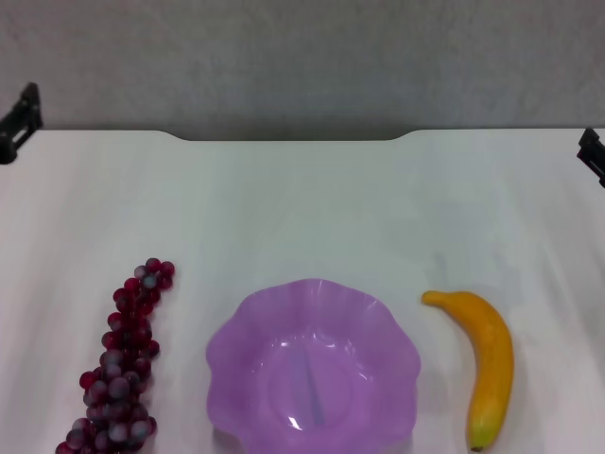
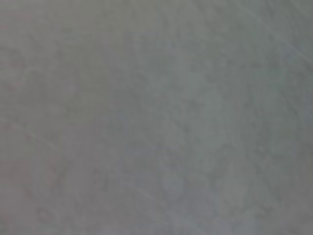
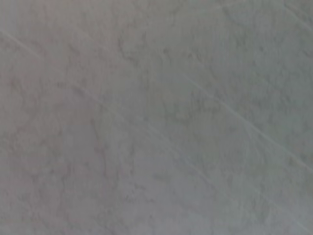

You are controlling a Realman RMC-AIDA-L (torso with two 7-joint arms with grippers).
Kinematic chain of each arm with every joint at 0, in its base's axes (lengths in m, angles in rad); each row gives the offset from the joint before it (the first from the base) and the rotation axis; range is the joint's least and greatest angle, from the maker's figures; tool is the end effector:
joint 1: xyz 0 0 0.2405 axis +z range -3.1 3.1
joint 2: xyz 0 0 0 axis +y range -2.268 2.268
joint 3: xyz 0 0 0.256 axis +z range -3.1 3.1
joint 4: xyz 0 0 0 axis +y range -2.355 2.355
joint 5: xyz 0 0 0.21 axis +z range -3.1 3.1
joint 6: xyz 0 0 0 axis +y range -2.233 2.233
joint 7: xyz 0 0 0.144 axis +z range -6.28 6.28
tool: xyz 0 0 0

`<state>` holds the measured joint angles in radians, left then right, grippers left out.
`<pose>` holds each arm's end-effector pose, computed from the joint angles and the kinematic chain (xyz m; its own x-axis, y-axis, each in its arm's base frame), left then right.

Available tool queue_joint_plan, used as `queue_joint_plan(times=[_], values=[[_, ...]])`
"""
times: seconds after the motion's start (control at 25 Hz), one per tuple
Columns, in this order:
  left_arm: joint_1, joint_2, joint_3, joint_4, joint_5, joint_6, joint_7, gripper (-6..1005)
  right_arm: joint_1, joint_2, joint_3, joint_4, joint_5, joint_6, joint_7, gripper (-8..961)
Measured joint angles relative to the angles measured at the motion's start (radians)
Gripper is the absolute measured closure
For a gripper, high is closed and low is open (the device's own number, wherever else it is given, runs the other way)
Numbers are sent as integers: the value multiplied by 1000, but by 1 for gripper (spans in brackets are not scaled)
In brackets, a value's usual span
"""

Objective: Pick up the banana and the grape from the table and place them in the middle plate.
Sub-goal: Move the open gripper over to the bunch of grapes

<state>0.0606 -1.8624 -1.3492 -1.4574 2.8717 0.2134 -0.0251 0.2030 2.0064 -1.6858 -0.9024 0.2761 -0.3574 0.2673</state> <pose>-0.2557 0.3301 0.0974 0.8271 0.0107 0.5620 0.5570 -0.1500 -0.8169 0.3142 0.3713 0.0394 0.6043 -0.1668 -0.7791 -0.7923 -0.0226 -0.6097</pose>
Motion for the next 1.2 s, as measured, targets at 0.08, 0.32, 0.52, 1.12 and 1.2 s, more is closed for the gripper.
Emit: queue_joint_plan(times=[0.08,0.32,0.52,1.12,1.2], values=[[0,-3,15,-19,-2,-27,18,220,0,0,0,-2,0,0,0,87],[-18,-4,44,-30,-9,-70,24,220,-1,0,-2,-7,0,0,0,87],[-22,-9,45,-31,-9,-80,25,219,-2,0,-2,-7,0,0,0,87],[-76,-108,-112,-289,-182,-914,290,225,-17,0,0,-11,0,0,0,87],[-106,-151,-165,-310,-171,-1066,329,229,-17,0,0,-17,0,0,0,87]])
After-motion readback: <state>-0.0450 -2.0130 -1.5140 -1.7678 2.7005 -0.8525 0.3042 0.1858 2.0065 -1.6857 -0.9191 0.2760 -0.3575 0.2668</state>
